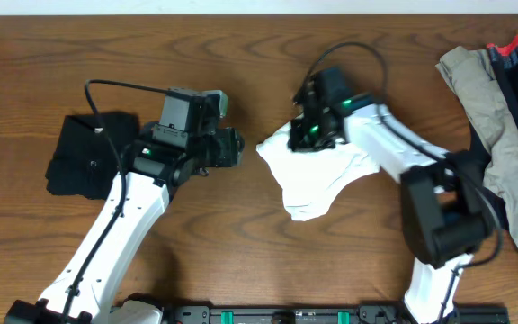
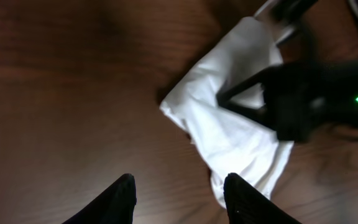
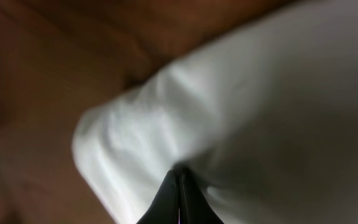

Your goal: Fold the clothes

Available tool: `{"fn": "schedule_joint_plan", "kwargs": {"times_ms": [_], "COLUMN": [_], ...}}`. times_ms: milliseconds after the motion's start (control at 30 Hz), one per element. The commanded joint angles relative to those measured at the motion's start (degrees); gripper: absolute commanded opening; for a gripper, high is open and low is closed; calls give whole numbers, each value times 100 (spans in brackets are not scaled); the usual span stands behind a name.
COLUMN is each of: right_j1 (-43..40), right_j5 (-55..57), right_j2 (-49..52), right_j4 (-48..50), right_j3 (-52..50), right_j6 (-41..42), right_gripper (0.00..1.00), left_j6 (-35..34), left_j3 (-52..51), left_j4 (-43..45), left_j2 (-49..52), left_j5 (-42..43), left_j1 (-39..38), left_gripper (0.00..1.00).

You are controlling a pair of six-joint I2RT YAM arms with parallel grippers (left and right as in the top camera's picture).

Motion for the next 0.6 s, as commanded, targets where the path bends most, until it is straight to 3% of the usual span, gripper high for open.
{"fn": "schedule_joint_plan", "kwargs": {"times_ms": [0,167,300,433,567], "right_j1": [337,813,1193,1318,1054], "right_j5": [297,129,-28,730,1182], "right_j2": [428,466,380,195,-396], "right_j4": [-125,-887,-1545,-2020,-1757], "right_j3": [-105,-105,-105,-105,-103], "right_j6": [380,341,-446,-575,-715], "right_gripper": [1,1,1,1,1], "left_j6": [111,114,114,114,111], "left_j3": [0,0,0,0,-20], "left_j4": [-153,-317,-319,-319,-323], "left_j2": [11,11,11,11,35], "left_j5": [-68,-70,-70,-70,-63], "left_j1": [129,356,568,713,682], "left_gripper": [48,48,48,49,60]}}
